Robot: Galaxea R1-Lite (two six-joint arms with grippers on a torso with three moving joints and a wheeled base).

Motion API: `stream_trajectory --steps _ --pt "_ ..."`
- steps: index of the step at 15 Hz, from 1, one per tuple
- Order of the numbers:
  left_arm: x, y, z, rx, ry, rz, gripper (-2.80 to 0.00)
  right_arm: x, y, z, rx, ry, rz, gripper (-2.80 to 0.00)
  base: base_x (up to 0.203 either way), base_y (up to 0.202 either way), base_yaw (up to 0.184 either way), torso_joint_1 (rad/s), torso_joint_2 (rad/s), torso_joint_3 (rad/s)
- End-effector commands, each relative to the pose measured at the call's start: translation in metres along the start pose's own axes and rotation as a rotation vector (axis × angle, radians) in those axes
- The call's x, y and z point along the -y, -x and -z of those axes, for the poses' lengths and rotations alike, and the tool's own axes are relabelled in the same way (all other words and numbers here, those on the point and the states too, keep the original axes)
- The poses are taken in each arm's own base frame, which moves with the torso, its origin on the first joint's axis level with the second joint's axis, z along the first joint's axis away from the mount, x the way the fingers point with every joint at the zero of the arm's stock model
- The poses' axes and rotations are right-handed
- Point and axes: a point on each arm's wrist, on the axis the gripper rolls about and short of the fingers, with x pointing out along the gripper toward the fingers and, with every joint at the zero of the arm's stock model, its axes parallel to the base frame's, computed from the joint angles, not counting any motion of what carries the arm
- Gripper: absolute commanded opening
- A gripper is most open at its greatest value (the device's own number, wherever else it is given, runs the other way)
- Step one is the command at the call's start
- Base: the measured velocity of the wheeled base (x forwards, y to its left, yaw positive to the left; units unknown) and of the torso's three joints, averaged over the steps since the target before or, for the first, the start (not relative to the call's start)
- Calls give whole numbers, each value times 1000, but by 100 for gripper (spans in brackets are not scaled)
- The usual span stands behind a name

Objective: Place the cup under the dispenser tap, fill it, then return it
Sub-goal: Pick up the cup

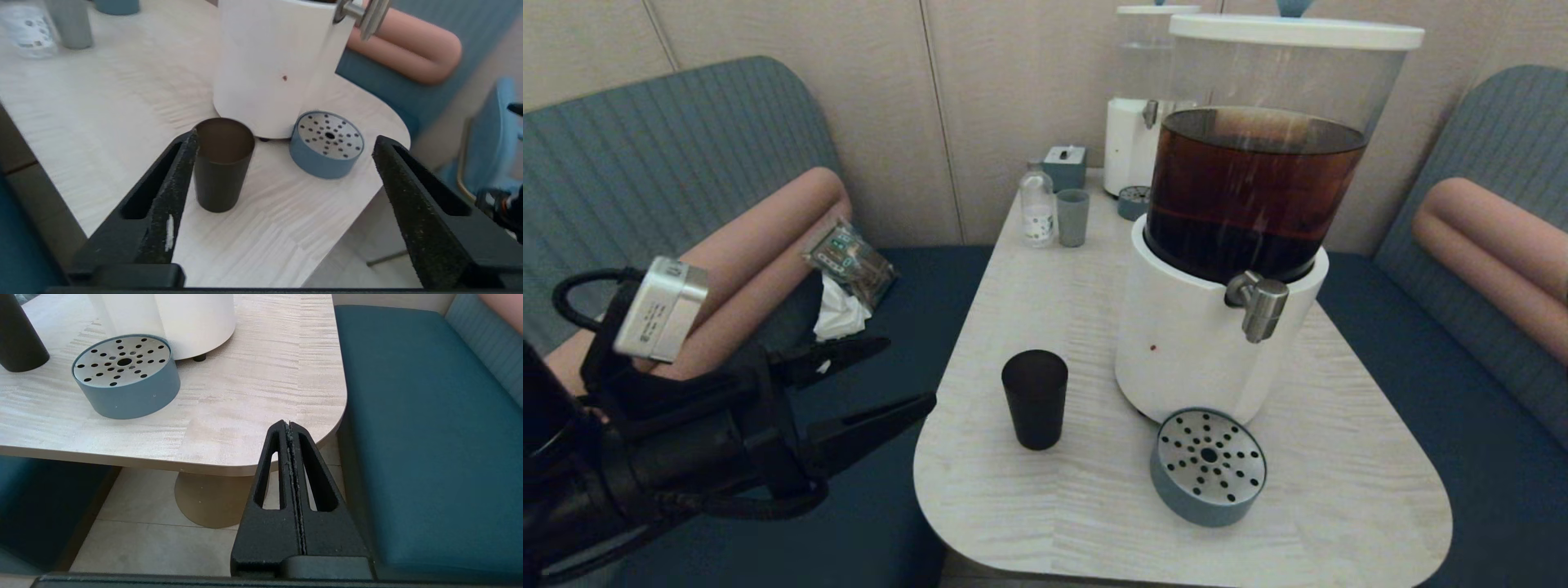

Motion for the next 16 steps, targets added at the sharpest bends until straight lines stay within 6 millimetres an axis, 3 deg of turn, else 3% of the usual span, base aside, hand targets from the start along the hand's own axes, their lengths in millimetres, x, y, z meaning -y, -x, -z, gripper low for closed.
stream_trajectory --steps 1,4,6,12,16 --pt "-32 -9 12 -34 27 6 0 0 0 0 -1 0 1 -280 0 0 0 0 0 0" --pt "-71 -24 33 11 -21 36 0 0 0 0 -1 0 1 -280 0 0 0 0 0 0" --pt "-87 -29 48 17 -15 54 0 0 0 0 0 0 0 -280 0 0 0 0 0 0" --pt "-107 -29 74 -35 41 96 0 0 0 0 0 0 1 -280 0 0 0 0 0 0" --pt "-117 -39 83 -44 26 106 0 0 0 0 -1 0 0 -280 0 0 0 0 0 0"
